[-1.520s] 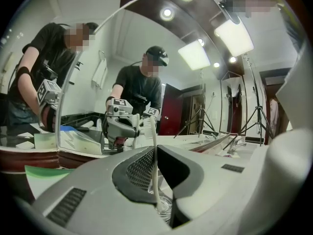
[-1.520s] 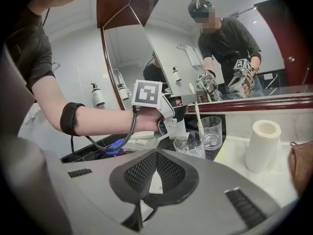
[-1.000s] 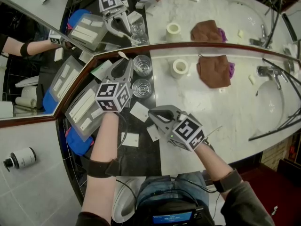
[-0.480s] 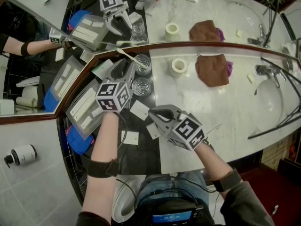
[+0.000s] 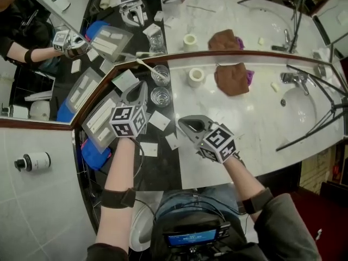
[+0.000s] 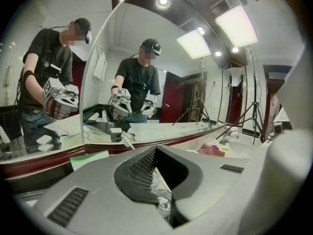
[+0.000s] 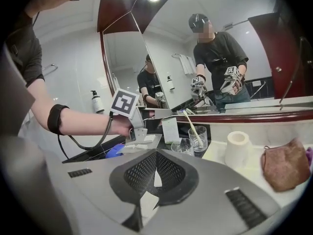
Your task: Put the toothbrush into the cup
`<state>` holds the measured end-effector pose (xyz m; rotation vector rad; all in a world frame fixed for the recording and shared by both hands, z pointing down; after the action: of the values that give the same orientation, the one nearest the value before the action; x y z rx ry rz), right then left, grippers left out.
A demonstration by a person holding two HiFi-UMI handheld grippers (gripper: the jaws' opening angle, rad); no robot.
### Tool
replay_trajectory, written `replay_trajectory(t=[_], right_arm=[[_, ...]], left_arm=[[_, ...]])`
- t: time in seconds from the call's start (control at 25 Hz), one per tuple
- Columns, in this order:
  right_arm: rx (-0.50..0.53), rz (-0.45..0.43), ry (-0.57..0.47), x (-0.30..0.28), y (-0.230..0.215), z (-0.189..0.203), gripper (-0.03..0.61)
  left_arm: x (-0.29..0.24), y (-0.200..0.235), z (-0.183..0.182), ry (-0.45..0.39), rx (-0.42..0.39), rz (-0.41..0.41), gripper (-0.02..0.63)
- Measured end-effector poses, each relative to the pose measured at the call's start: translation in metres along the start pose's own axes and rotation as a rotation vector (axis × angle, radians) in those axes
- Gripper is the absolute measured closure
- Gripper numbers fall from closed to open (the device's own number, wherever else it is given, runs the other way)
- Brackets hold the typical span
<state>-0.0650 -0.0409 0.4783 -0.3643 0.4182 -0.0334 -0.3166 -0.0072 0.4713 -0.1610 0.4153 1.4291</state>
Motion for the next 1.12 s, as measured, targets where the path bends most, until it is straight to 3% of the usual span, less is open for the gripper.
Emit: replay_trajectory(t=[0.48, 0.8, 1.12], right_arm=[[-0.021, 0.220, -0.078, 0.105, 0.000, 0.003, 0.568], [-0.067, 0.411, -0.136, 0.184, -0.020, 0.025, 0.568], [-0.114, 0.522, -0.174, 0.242, -0.041, 0.038, 0.568]], left_arm=[[0.094, -0.057, 0.004, 0.020, 0.009, -0.025, 0.612], [0.119, -0.104, 0.012, 0.011, -0.027, -0.008, 0.613], [0.123, -0.124, 0.012, 0.013, -0.009, -0.012, 0.614]])
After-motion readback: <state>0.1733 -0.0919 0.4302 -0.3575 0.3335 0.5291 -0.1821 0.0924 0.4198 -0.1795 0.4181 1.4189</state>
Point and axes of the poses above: the fingertips, and each gripper's own axes: x backward along the fingers, y to its left, z out of its underside, the point moved 10 cm from there along x, backward along the fingers, and after that the axes turned 2 degrees about -z, right-handed, at the moved point
